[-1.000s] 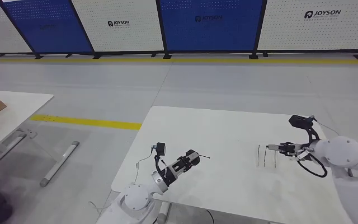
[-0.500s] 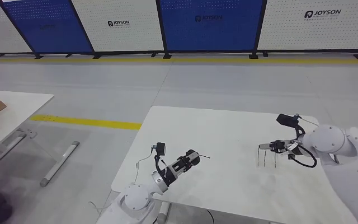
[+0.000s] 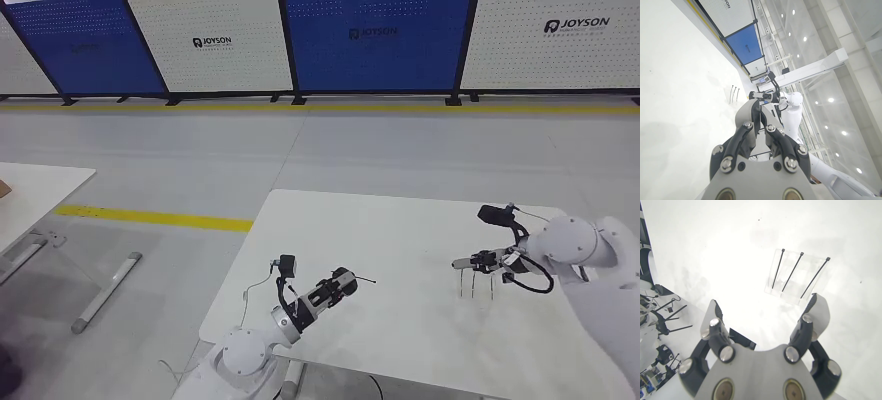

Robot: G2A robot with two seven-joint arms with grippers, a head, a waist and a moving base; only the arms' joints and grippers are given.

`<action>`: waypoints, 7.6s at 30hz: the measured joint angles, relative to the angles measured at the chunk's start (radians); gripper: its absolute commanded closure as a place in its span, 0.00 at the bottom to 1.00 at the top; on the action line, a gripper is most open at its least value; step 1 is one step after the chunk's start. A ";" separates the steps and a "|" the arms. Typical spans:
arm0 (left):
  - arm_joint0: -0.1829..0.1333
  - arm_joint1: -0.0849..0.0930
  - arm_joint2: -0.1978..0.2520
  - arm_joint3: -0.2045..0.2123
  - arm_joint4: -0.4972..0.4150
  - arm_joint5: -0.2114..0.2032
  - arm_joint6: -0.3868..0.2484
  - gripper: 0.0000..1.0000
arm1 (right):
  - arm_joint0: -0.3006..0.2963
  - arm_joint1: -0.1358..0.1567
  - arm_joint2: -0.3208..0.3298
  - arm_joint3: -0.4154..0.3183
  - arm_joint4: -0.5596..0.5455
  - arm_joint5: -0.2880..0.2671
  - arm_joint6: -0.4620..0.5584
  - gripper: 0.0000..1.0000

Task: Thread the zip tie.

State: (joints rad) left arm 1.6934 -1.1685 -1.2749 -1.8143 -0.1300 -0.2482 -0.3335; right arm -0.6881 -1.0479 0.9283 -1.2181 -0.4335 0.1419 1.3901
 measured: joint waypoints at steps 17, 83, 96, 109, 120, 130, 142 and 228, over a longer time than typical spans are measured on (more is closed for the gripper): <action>0.000 0.000 0.000 0.000 0.000 0.000 0.000 1.00 | 0.075 -0.024 -0.091 0.131 0.046 -0.023 -0.025 0.00; 0.000 0.000 0.000 0.000 0.000 0.000 0.000 1.00 | 0.042 -0.052 -0.130 0.218 -0.058 0.054 -0.147 0.69; 0.000 0.000 0.000 0.000 0.000 0.000 0.000 1.00 | 0.098 -0.102 -0.194 0.331 -0.054 0.035 -0.145 0.76; 0.000 0.000 0.000 0.000 0.000 0.000 0.000 1.00 | 0.154 -0.159 -0.250 0.460 -0.050 0.017 -0.153 0.78; 0.000 0.000 0.000 0.000 0.000 0.000 0.000 1.00 | 0.190 -0.202 -0.278 0.559 -0.049 -0.012 -0.158 1.00; 0.000 0.000 0.000 0.000 0.000 0.000 0.000 1.00 | 0.180 -0.197 -0.261 0.551 -0.067 -0.046 -0.160 1.00; 0.000 0.000 0.000 0.000 0.000 0.000 0.000 1.00 | 0.047 -0.099 -0.109 0.281 -0.105 -0.021 -0.155 1.00; -0.091 -0.025 0.139 0.033 0.064 0.008 0.135 1.00 | -0.522 0.022 0.330 -0.412 0.056 -0.017 -0.699 1.00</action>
State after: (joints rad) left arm 1.6026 -1.1938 -1.1356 -1.7818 -0.0657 -0.2407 -0.1990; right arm -1.2103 -1.0255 1.2581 -1.6300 -0.3777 0.1249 0.6915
